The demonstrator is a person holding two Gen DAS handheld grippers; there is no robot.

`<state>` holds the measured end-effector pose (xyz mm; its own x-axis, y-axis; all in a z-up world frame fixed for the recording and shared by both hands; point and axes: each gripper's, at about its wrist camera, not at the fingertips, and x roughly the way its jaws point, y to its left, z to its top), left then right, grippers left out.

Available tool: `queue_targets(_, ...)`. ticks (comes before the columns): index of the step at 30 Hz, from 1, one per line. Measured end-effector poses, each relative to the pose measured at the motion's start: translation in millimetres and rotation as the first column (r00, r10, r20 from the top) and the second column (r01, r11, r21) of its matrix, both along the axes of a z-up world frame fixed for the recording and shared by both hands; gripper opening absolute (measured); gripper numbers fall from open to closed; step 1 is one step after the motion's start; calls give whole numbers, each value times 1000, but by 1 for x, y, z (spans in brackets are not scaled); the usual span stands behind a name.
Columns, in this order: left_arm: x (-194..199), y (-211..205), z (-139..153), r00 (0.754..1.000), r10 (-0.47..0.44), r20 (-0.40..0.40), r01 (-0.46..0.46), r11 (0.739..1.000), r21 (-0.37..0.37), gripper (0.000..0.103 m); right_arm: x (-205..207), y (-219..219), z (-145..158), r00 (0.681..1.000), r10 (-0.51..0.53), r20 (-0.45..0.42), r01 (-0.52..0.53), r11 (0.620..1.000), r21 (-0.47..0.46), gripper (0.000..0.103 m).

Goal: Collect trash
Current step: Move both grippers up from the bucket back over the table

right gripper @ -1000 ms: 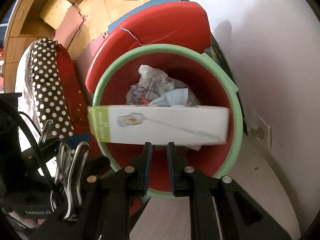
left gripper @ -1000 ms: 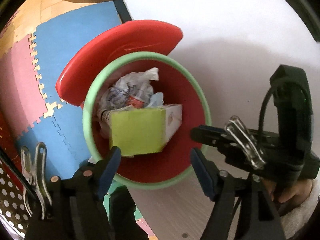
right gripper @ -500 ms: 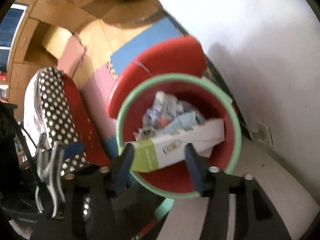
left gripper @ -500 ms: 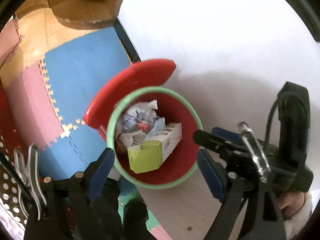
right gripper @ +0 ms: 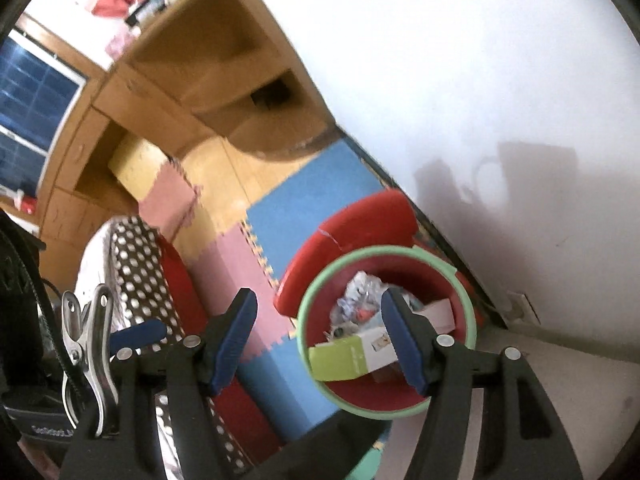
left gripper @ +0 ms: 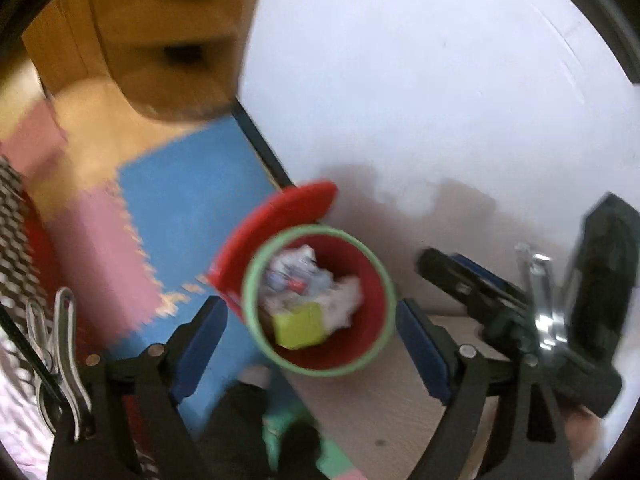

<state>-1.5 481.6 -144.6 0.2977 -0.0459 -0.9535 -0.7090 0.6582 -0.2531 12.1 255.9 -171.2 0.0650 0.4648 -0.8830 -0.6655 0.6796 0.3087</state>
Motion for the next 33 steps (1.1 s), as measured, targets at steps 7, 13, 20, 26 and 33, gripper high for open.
queue_targets(7,13,-23,40,996,-86,26,84,994,73,89,-16,-41,36,997,-73,-5,73,989,132,67)
queue_targets(13,29,-49,63,991,-119,63,114,991,69,89,-21,-83,64,990,-143,11,140,978,152,67)
queue_targets(20,52,-90,93,974,-208,90,199,975,96,89,-18,-129,106,981,-185,54,172,967,190,67)
queue_targets(26,59,-124,115,964,-248,97,237,965,115,89,-22,-162,135,977,-194,83,173,961,215,67)
queue_targets(33,59,-162,127,952,-292,87,280,951,133,89,-41,-202,156,978,-183,101,153,957,247,67)
